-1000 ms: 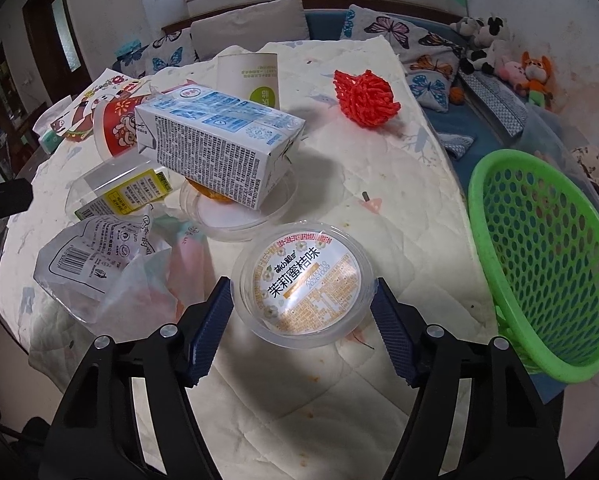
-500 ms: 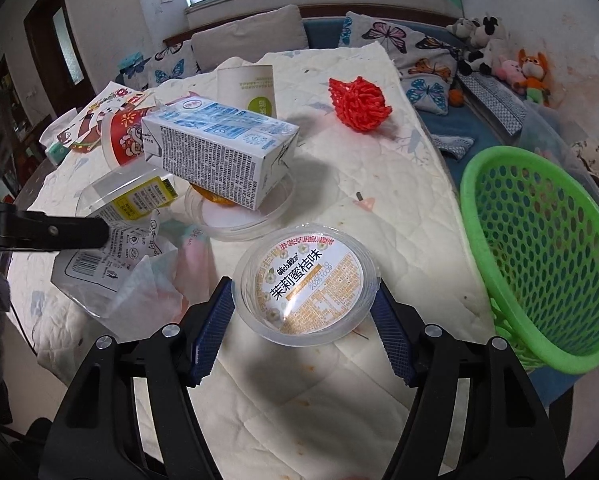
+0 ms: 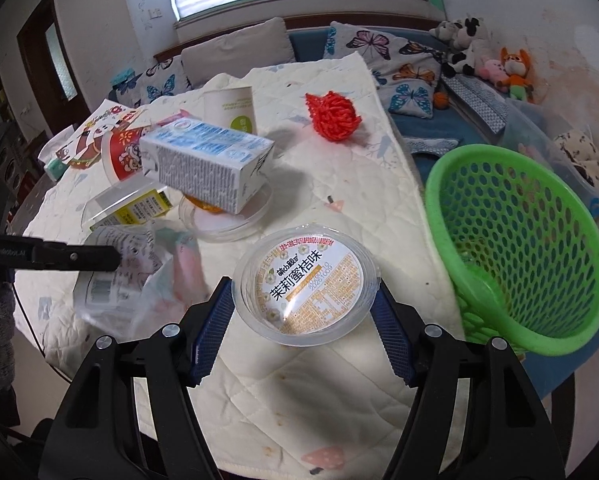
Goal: Collect trash
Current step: 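Carry the jelly cup and wrapper over the green basket and release both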
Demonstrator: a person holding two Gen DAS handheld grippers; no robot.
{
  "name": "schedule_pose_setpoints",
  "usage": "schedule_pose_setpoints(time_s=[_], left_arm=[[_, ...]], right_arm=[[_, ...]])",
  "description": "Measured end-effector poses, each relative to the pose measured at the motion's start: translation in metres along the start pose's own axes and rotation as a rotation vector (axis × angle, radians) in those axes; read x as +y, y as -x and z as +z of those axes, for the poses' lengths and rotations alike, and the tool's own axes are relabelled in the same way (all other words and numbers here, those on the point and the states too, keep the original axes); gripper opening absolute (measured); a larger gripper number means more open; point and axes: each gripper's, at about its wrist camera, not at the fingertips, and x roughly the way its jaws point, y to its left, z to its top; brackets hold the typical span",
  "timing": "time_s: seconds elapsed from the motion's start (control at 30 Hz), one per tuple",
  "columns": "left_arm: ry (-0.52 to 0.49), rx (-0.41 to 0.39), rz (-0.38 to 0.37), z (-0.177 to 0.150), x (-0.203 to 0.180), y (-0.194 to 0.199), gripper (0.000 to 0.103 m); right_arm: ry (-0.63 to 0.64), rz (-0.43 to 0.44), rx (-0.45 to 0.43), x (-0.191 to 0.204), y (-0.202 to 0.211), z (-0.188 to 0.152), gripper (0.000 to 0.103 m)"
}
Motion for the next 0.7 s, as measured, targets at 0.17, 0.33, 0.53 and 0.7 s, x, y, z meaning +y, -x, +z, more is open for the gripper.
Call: schedule_pose_setpoints(time_s=[0.17, 0.33, 0.53, 0.7], left_arm=[[-0.029, -0.003, -0.004, -0.007, -0.002, 0.012, 0.017], [-0.085, -0.017, -0.029, -0.014, -0.013, 0.029, 0.017], [-0.165, -0.055, -0.062, -0.003, -0.042, 0.043, 0.017], [-0.209, -0.074, -0.072, 0.013, -0.064, 0.04, 0.017]], right_arm=[[-0.016, -0.013, -0.012, -0.006, 0.007, -0.001, 0.069], [-0.051, -0.046, -0.038, -0.022, 0.018, 0.001, 0.069], [-0.098, -0.117, -0.062, -0.053, 0.026, 0.008, 0.069], [-0.129, -0.186, -0.077, -0.085, 0.029, 0.012, 0.069]])
